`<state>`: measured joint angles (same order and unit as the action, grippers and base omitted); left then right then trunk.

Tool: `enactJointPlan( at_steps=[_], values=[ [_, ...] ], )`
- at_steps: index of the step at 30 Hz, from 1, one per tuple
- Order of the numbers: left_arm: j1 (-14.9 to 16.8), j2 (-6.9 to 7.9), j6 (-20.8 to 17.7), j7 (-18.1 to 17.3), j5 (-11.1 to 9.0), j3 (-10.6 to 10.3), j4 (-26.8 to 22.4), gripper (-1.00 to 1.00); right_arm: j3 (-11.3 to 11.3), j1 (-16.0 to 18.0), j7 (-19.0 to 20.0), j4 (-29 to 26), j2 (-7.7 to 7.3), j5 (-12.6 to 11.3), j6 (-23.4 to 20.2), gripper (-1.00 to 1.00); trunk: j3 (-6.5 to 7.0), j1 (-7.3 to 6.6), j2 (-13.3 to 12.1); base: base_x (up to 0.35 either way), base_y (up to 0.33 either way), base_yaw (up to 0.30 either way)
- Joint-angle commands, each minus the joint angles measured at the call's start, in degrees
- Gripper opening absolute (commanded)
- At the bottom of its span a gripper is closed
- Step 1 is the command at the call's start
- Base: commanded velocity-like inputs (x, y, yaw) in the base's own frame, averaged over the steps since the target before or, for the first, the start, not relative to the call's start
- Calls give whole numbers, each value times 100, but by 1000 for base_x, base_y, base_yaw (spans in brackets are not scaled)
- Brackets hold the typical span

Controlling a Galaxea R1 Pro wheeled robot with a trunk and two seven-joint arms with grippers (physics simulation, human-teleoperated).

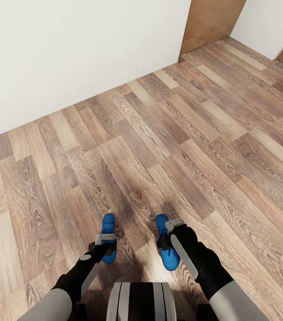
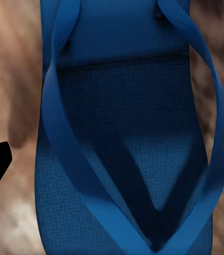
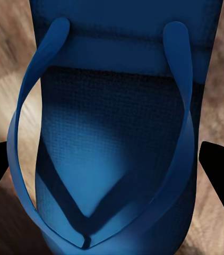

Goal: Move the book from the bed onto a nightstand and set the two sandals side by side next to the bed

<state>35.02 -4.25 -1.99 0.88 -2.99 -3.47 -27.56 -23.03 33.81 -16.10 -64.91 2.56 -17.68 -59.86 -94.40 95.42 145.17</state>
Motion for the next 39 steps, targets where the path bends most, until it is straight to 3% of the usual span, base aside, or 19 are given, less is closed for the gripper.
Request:
enactJointPlan(
  at_steps=[1, 14, 15, 32, 39],
  values=[
    [1, 3, -21, 9, -30, -20, -9, 100, -8, 3, -60, -4, -1, -60, -14, -100, -3, -1, 1, 0, 0, 0],
    [2, 3, -21, 9, -33, -22, -12, 100, -8, 3, -60, -4, -1, -60, -14, -100, -3, -1, 1, 0, 0, 0],
    [1, 3, -21, 9, -33, -22, -12, -100, -8, 3, -60, -4, -1, -60, -14, -100, -3, -1, 1, 0, 0, 0],
    [4, -5, -102, 2, -52, -20, -47, -100, -8, 3, -60, -4, -1, -60, -14, -100, -3, -1, 1, 0, 0, 0],
    [5, -22, -265, -8, -35, -22, -272, -100, -8, 3, -60, -4, -1, -60, -14, -100, 152, -19, -8, 0, 0, 0]
  ],
)
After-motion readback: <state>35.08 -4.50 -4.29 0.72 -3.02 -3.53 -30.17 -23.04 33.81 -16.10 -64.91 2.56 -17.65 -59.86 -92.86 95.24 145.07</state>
